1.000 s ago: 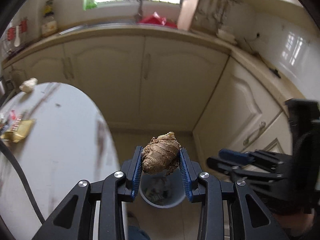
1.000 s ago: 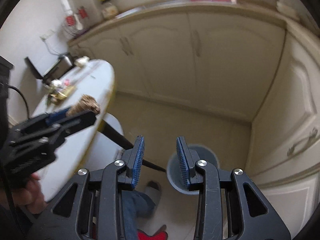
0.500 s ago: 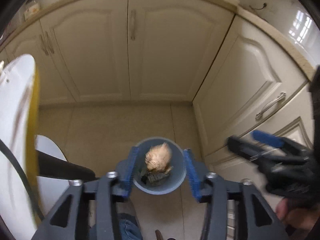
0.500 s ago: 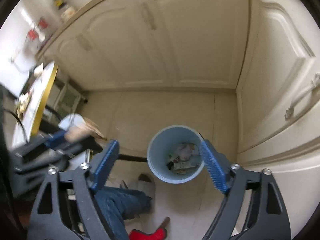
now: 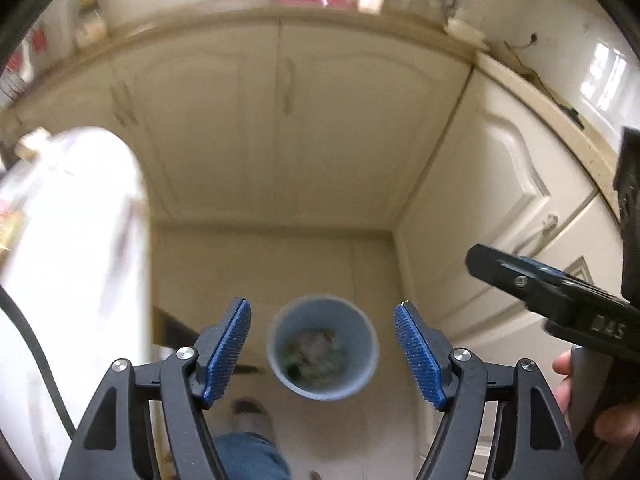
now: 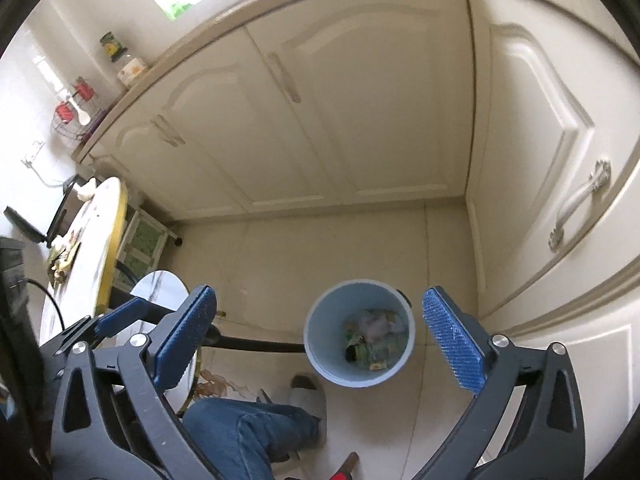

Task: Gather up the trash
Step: 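Return both tools to the table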

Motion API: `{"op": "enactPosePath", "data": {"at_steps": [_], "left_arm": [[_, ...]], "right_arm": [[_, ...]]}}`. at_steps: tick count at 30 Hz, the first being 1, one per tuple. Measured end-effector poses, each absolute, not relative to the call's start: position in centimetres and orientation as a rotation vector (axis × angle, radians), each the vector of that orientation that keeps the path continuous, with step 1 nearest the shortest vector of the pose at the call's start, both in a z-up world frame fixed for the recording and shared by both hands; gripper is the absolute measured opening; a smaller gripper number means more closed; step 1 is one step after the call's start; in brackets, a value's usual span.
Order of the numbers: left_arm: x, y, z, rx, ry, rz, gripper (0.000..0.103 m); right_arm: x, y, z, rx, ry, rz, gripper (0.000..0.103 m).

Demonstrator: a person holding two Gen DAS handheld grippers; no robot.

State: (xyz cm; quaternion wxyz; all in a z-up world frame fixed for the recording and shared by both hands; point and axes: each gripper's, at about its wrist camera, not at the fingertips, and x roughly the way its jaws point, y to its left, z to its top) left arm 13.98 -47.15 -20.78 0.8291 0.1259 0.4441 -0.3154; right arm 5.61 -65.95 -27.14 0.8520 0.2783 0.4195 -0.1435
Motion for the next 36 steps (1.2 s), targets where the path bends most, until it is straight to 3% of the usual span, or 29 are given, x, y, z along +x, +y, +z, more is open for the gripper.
{"op": "enactPosePath", "data": {"at_steps": [10,20,36], "left_arm": [[11.4,-36.9,-13.8,0.166,0.725,-0.511,0.083],[7.2,-24.2,-11.0,0.061,0.647,-0.302,0.084],[5.0,-11.1,-9.0,-0.048,0.614,-0.123,0.092]], "right_arm": [[8.3,-58.5,-20.5,0.535,0.776,-0.155,0.103],[12.0,-45.9,-14.1,0.419,0.698,0.087,0.103],[19.2,-31.2,-13.2,0.191,0.785,0.213,0.103]]}}
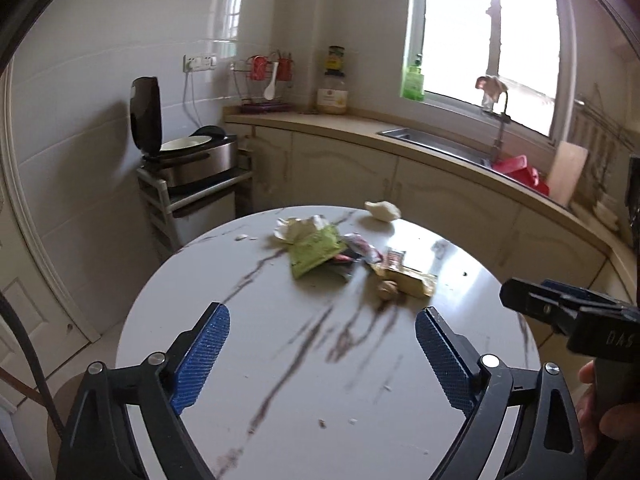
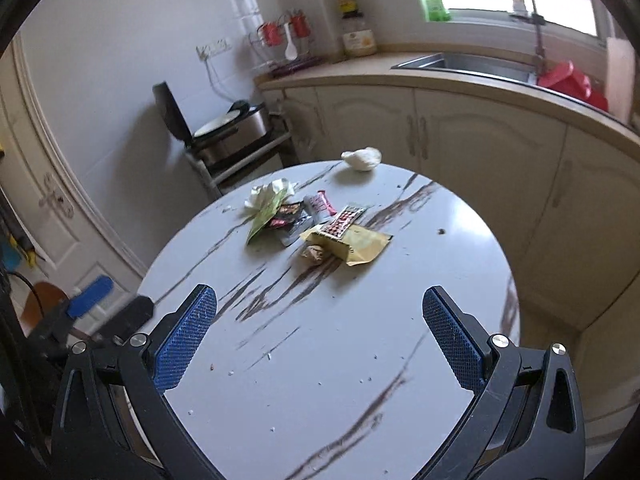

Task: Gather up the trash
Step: 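Return both tools to the table, then lower the left gripper onto the green packet while the right approaches the gold wrapper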

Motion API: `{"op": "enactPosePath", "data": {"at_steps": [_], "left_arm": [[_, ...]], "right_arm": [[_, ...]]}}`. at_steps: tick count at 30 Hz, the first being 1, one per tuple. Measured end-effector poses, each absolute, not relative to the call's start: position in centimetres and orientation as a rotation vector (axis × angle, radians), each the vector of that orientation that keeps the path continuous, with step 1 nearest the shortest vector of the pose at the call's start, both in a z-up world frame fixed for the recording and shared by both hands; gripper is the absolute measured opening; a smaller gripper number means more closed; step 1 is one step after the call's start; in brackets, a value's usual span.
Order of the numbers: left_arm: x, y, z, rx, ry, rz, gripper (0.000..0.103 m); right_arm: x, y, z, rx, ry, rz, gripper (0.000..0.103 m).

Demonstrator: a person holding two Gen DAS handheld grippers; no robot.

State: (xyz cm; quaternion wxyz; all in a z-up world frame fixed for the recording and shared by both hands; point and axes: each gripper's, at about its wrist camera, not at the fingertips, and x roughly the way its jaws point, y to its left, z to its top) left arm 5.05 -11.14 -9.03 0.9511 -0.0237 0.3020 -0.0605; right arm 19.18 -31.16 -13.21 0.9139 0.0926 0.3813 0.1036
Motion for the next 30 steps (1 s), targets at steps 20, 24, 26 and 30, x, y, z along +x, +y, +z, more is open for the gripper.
{"op": "enactPosePath", "data": {"at_steps": [20,24,26,30], "left_arm": [[18.4,-9.0,-13.1,-0.078,0.741,-0.160,0.095],[21.9,-8.9,-14.4,-0.039,0.772,-0.155,0.095],[23.8,-9.1,-15.2,-0.009,0.792,-0.153,0.095],[26.4,-9.3,-16.6,0.024,0.811,-0.149,0.095]], "right_arm": [[28.1,-31.1,-19.6,0.013,0.964,0.145,0.102],[29.9,-31.1,-21.5,-0.037,1.002,0.141,0.100],[30.8,-31.1,-22.3,-0.056,1.020,0.148,0.097],[32.2,-31.0,-23.5,-0.082,1.043,0.170,0.089]]}}
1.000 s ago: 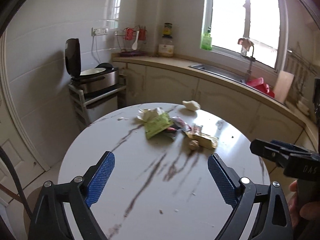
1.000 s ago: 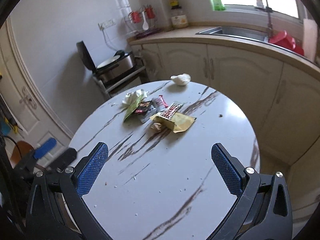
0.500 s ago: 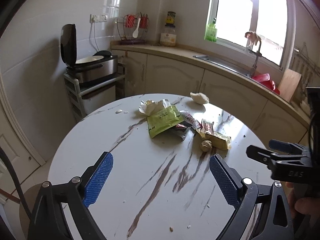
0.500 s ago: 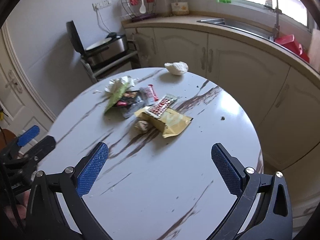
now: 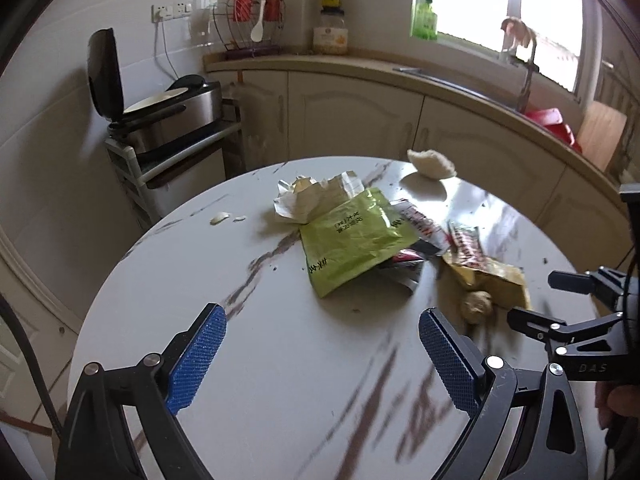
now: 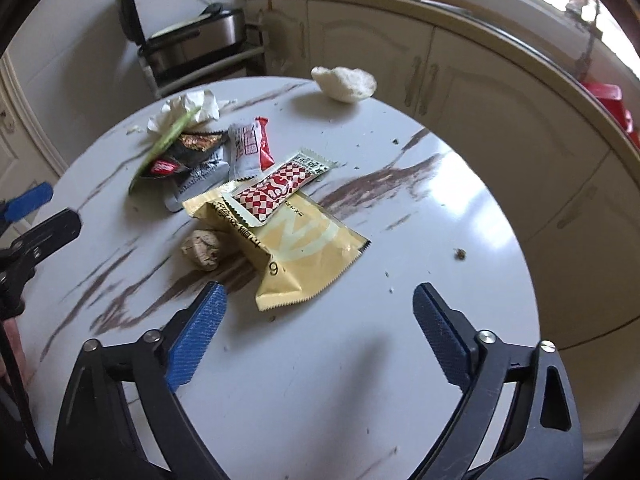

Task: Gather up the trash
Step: 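Lower the left gripper onto the green packet while the right approaches the gold wrapper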

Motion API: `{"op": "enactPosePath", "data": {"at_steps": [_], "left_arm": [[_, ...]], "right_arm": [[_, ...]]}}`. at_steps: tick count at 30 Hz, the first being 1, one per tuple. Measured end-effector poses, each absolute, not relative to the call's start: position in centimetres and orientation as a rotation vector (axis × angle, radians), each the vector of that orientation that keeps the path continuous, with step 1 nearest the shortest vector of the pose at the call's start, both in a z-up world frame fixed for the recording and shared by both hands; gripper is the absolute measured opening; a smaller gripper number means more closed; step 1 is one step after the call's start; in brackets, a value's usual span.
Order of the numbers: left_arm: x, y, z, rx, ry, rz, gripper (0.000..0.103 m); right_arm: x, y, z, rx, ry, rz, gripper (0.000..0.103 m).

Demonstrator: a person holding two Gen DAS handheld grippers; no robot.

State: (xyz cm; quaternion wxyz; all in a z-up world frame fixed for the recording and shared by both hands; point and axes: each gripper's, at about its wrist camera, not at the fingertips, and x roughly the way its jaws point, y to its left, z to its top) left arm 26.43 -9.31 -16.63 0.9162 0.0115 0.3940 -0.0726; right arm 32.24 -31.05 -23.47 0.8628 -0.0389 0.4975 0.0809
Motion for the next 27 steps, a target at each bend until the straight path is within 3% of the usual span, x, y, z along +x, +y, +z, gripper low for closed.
{"op": "enactPosePath", "data": {"at_steps": [3,14,18,22,24,26,27], "left_arm": [[28.3,-9.6,-17.6,0.042,0.823,-0.154,0.095],[33.2,-10.1,-20.3,0.129,0.848,-0.161,0.095],[34.5,-10.2,-20.8,0.147,0.851,-0.161,0.095],[35.3,-10.7,-21.1,0.176,0.846,-0.182,0.094],[36.0,-10.7,-21.2,0.168,0.849,-0.210,0.081],[36.9,-10.3,-21.6,0.138,0.881,-0.241,0.050],[37.2,-10.1,-21.8,0.125,0.892,-0.254,0.047]], "right_arm": [[33.3,-30.9,-24.0,-0.093,1.047,0.189,0.083],[35.3,-28.8,-24.6,-0.160,1.039,0.276,0.074],[34.8,-28.5,-24.4,-0.166,1.025,0.284,0.060],[34.6,-28.3,-24.3,-0.152,1.019,0.292,0.053],[34.5,-28.3,-24.2,-0.149,1.017,0.298,0.051],[34.6,-28.4,-24.2,-0.148,1.016,0.302,0.049],[34.6,-28.4,-24.2,-0.148,1.016,0.304,0.048]]}}
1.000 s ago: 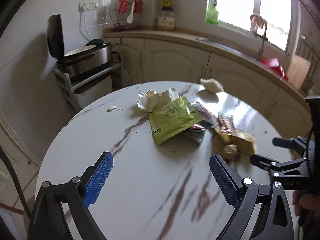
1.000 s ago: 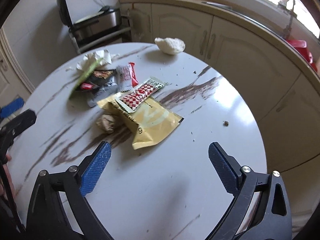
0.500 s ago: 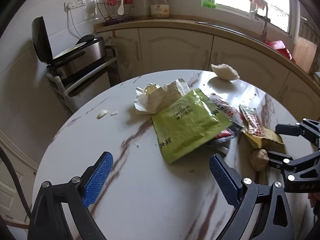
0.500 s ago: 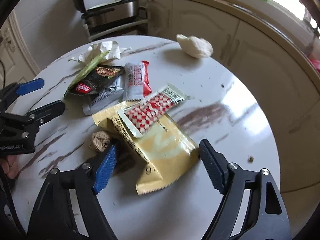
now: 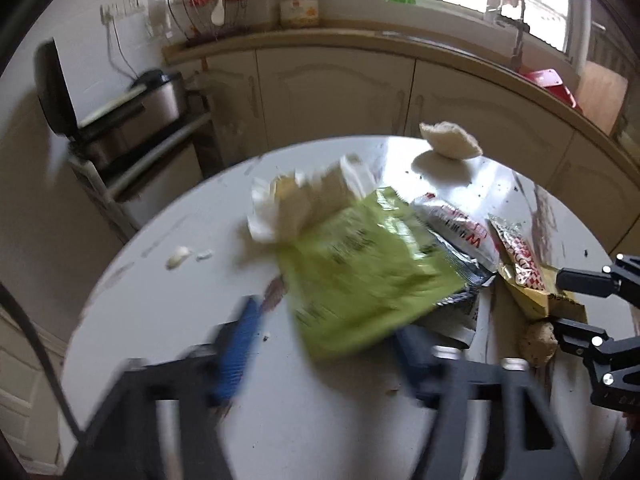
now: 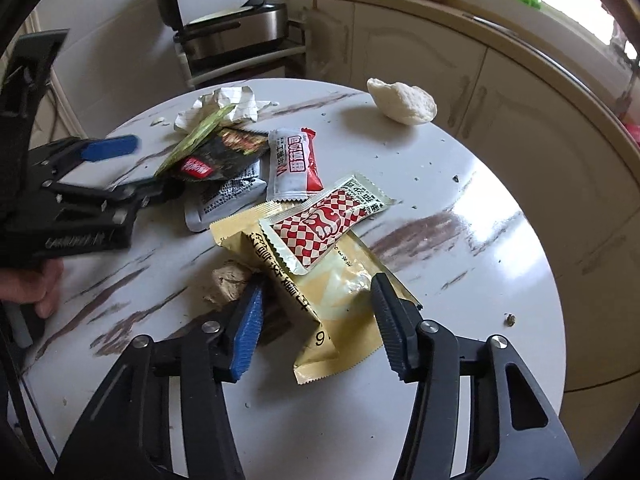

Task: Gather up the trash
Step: 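Lower the left gripper onto the green packet while the right approaches the gold wrapper, then close the left gripper on the green packet while the right grasps the gold wrapper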

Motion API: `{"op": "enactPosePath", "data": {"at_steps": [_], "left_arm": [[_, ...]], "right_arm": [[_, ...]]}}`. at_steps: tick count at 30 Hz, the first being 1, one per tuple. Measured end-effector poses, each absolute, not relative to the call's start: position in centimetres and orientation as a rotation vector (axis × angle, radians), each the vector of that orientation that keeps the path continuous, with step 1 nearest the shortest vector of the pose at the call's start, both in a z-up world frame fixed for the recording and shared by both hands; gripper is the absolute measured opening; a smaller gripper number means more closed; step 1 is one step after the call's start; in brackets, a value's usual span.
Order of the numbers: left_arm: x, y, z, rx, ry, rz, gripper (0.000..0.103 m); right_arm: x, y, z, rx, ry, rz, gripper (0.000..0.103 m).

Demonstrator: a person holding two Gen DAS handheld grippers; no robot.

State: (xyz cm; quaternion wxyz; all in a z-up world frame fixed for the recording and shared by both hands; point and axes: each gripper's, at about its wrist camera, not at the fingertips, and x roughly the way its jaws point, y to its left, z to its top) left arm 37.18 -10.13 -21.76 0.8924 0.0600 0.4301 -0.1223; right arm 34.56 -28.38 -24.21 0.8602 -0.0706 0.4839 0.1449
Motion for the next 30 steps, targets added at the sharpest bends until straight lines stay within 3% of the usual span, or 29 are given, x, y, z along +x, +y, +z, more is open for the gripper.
{"op": "enactPosePath", "data": {"at_steps": [2,5,8,12,15,18,20,21,22,23,24,30], "left_arm": [[37.4,-10.0,-21.7,0.118,0.887,-0.271,0.030],[37.3,-10.0,-21.6,0.120,0.883,-0.297,0.014],[37.3,-9.4,-21.5,0.087,0.882,-0.312,0.006],[36.6,-8.6,-21.2,0.058,0.878,-0.322,0.004],[36.0,-8.1,-21.1,0.044,0.873,-0.323,0.004],[36.0,-7.8,-21.1,0.040,0.881,-0.294,0.006],[36.1,-8.0,-21.0,0.051,0.883,-0.285,0.020],[36.1,-8.2,-20.9,0.059,0.879,-0.279,0.028],[36.2,-8.4,-20.8,0.063,0.873,-0.273,0.044],[36.3,-8.6,-20.7,0.061,0.865,-0.273,0.052],[36.5,-8.7,-20.6,0.062,0.858,-0.273,0.052],[38.2,-9.9,-20.6,0.095,0.846,-0.289,0.048]], "right_arm": [[34.4,-28.5,-24.1,-0.143,1.014,0.311,0.044],[34.1,-28.6,-23.9,-0.128,1.008,0.319,0.038],[33.8,-28.8,-23.8,-0.114,1.000,0.325,0.033],[33.3,-29.2,-23.6,-0.082,0.998,0.342,0.024],[33.2,-29.5,-23.6,-0.067,0.998,0.346,0.023],[33.2,-29.2,-23.6,-0.081,0.996,0.359,0.024],[33.2,-29.0,-23.6,-0.097,0.997,0.359,0.027],[33.2,-28.9,-23.7,-0.103,0.996,0.351,0.039],[33.3,-28.9,-23.7,-0.109,0.995,0.341,0.057],[33.5,-28.9,-23.8,-0.118,0.992,0.329,0.063],[33.6,-28.9,-23.8,-0.120,0.988,0.327,0.068],[35.5,-28.5,-24.5,-0.163,1.015,0.345,0.068]]}}
